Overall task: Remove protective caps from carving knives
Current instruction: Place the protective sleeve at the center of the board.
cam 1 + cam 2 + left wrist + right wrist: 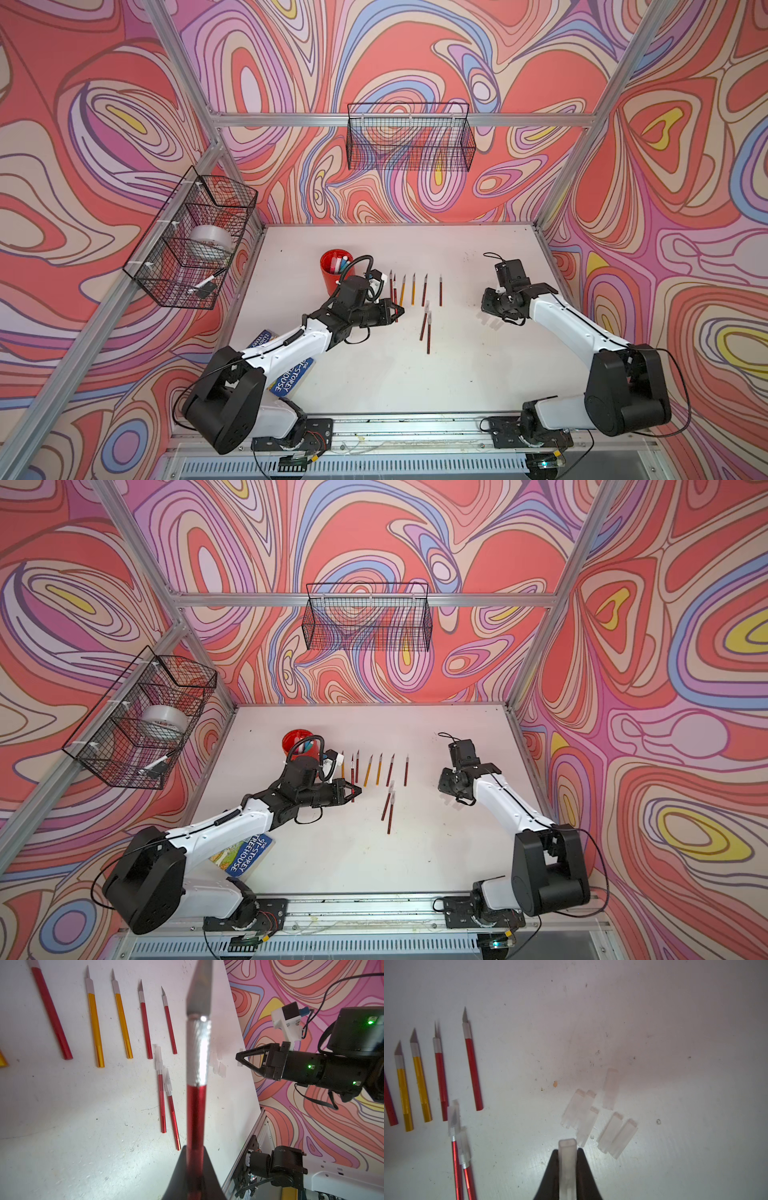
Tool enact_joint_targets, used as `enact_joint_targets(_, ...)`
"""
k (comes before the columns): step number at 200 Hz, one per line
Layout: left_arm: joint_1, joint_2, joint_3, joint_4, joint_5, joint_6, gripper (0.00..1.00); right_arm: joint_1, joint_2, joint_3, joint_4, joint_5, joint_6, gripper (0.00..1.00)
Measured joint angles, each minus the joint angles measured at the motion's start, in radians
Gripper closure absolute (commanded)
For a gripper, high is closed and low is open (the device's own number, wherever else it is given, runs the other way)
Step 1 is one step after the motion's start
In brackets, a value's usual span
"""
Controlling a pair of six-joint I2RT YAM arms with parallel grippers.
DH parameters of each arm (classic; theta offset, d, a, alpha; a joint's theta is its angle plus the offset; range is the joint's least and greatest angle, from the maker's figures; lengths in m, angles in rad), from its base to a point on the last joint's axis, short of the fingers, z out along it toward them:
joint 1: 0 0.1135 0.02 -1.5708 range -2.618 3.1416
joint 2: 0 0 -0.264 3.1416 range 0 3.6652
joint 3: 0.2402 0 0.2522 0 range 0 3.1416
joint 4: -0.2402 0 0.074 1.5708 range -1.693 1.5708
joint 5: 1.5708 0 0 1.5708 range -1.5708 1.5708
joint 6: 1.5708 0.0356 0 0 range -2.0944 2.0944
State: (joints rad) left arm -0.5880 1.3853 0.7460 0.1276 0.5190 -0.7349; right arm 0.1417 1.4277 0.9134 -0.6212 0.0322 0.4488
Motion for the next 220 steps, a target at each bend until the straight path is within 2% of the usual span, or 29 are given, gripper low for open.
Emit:
enact_joint_targets(86,0.013,0.064,0.062,0.003,0.024,0.030,1.00,-0.054,0.245,0.066,0.060,0.018,-0.018,0.97)
enact_joint_targets(153,0.026,0.069,0.062,-0.001,0.024,0.043,1.00,-0.064,0.280,0.109,0.079,0.032,-0.033,0.80)
enact_joint_targets(220,0.026,0.069,0.062,0.000,0.031,0.043,1.00,-0.065,0.291,0.115,0.076,0.031,-0.039,0.75)
